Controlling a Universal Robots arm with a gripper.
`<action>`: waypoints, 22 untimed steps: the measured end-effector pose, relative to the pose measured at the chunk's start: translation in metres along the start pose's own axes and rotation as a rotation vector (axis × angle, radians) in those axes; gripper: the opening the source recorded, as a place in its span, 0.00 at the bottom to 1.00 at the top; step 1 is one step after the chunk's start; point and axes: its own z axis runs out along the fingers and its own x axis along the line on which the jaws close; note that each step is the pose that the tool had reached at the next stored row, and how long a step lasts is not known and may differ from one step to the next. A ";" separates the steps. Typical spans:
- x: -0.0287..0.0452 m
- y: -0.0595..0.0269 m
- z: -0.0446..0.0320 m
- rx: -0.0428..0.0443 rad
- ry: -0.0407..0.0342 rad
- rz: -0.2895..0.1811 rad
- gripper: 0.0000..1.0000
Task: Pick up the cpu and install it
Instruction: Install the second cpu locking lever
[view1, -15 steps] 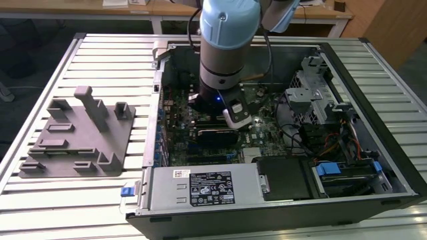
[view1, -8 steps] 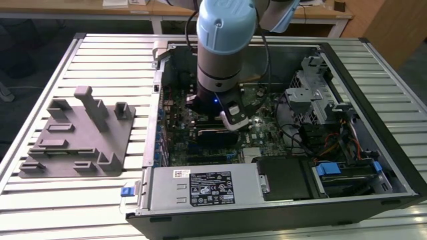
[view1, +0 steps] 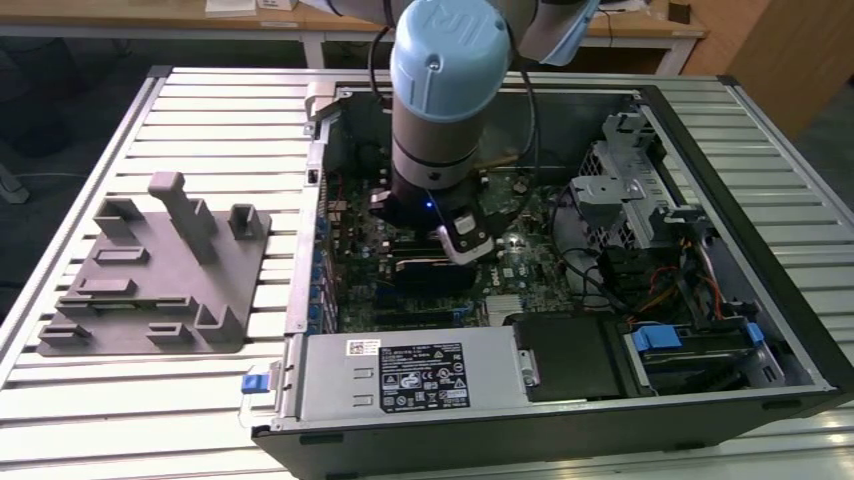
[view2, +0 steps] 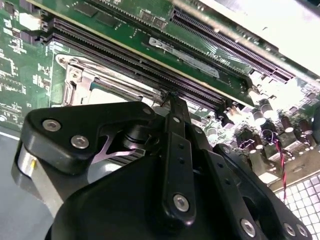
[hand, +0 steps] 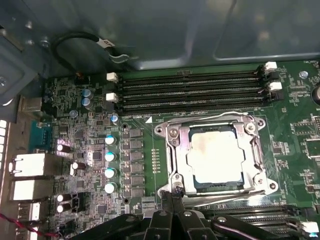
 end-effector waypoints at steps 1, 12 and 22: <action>0.0006 -0.0003 0.0004 -0.0020 0.0003 0.000 0.11; 0.0067 -0.0016 0.0038 -0.0452 0.0032 -0.001 0.11; 0.0072 0.0012 -0.0060 -0.0449 0.0033 -0.001 0.11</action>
